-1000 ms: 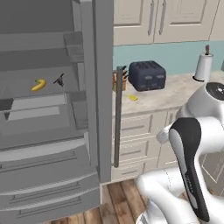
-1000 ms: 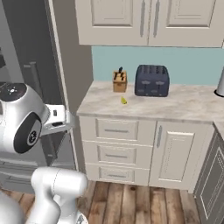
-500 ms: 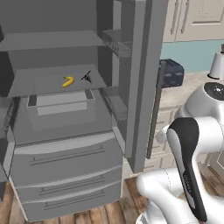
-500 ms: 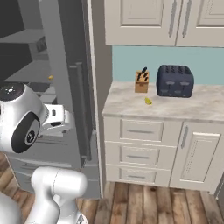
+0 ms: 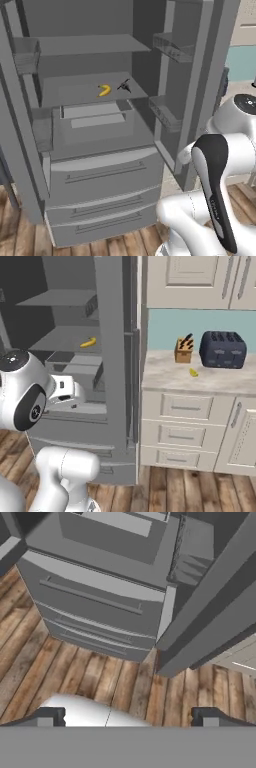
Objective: Open the fridge, remove the banana, lemon wedge, and fish, and place them on any counter.
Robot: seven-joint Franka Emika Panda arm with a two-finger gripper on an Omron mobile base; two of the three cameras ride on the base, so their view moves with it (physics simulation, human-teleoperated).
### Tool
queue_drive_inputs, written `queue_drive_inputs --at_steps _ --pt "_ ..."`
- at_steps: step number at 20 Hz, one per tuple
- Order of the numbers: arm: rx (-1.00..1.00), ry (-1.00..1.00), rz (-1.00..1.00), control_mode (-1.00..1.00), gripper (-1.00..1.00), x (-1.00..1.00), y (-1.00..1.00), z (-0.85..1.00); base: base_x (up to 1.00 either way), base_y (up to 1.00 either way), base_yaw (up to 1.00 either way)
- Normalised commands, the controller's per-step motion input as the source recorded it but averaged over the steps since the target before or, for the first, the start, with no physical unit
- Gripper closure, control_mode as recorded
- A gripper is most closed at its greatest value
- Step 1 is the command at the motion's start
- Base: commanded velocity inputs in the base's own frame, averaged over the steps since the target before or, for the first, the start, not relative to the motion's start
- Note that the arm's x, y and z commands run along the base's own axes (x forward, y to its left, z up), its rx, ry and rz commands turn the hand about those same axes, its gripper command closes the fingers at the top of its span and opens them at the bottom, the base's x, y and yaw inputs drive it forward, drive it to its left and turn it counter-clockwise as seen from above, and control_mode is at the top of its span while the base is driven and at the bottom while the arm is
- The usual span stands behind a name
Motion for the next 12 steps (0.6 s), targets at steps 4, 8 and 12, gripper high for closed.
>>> queue_drive_inputs --at_steps 4,8,12 --pt "0.0 0.0 0.0 1.0 -1.0 0.0 0.0 0.0 0.3 0.43 0.0" --pt "0.0 0.0 0.0 1.0 -1.0 0.0 0.0 0.0 0.5 0.28 0.0" --pt "0.0 0.0 0.0 1.0 -1.0 0.0 0.0 0.0 0.72 0.05 0.0"
